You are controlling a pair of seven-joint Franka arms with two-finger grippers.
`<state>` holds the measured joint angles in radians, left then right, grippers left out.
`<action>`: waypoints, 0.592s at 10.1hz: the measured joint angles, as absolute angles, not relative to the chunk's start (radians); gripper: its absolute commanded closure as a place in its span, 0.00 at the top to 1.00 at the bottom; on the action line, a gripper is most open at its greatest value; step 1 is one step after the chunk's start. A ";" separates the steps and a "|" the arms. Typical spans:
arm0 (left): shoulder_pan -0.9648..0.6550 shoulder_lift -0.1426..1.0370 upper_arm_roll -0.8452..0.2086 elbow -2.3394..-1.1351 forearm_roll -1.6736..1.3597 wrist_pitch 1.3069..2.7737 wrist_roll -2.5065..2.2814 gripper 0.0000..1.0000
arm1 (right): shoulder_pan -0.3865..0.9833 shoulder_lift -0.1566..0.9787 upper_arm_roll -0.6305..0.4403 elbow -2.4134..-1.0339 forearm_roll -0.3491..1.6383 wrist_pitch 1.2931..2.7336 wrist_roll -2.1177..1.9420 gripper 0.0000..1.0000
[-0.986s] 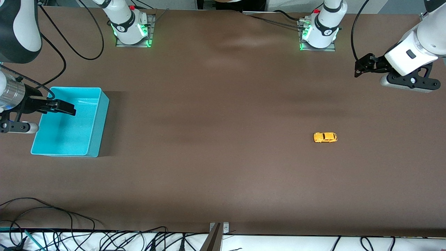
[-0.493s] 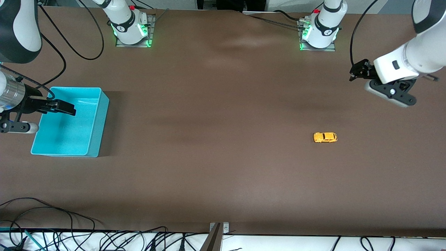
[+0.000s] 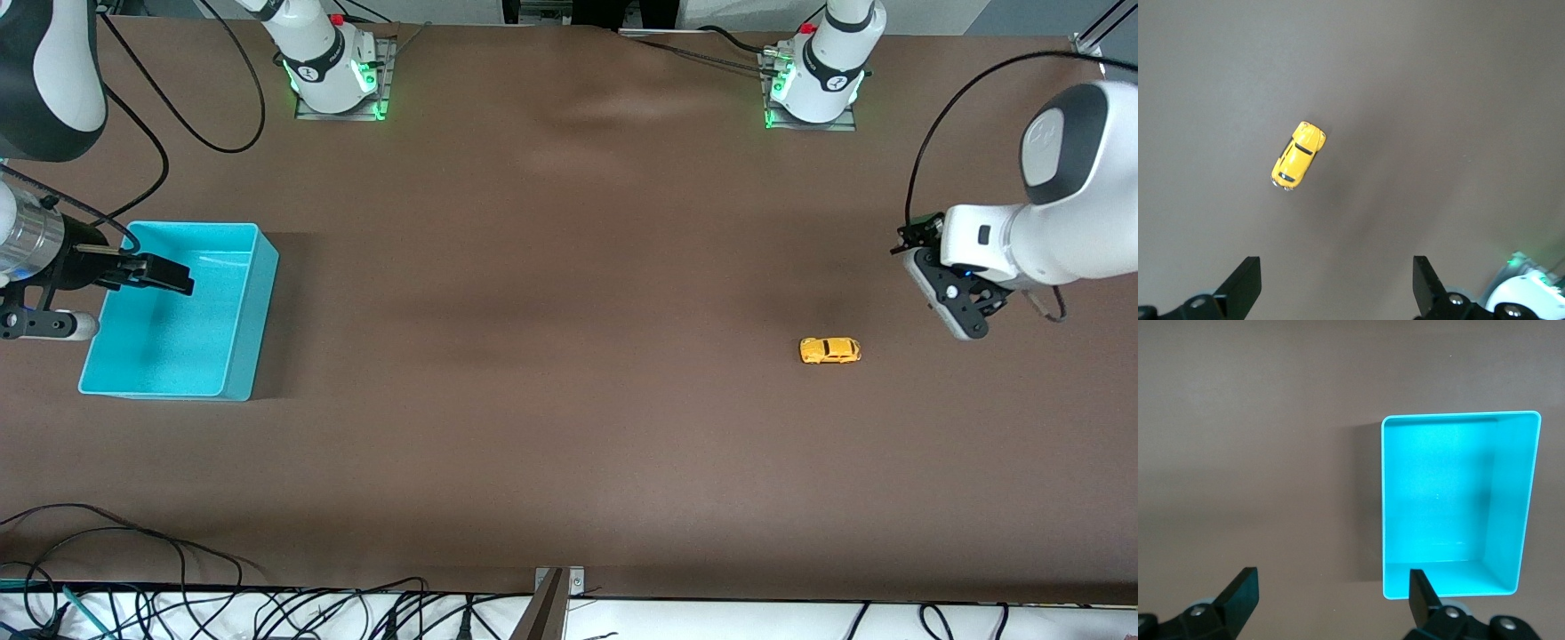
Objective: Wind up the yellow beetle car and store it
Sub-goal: 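Lower the open left gripper over the yellow beetle car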
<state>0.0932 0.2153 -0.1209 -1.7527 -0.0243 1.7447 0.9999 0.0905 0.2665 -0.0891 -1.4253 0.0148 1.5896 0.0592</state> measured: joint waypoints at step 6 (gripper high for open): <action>0.106 0.255 -0.122 -2.076 -0.024 2.243 1.271 1.00 | 0.090 0.266 -0.089 -1.425 0.015 1.590 0.059 1.00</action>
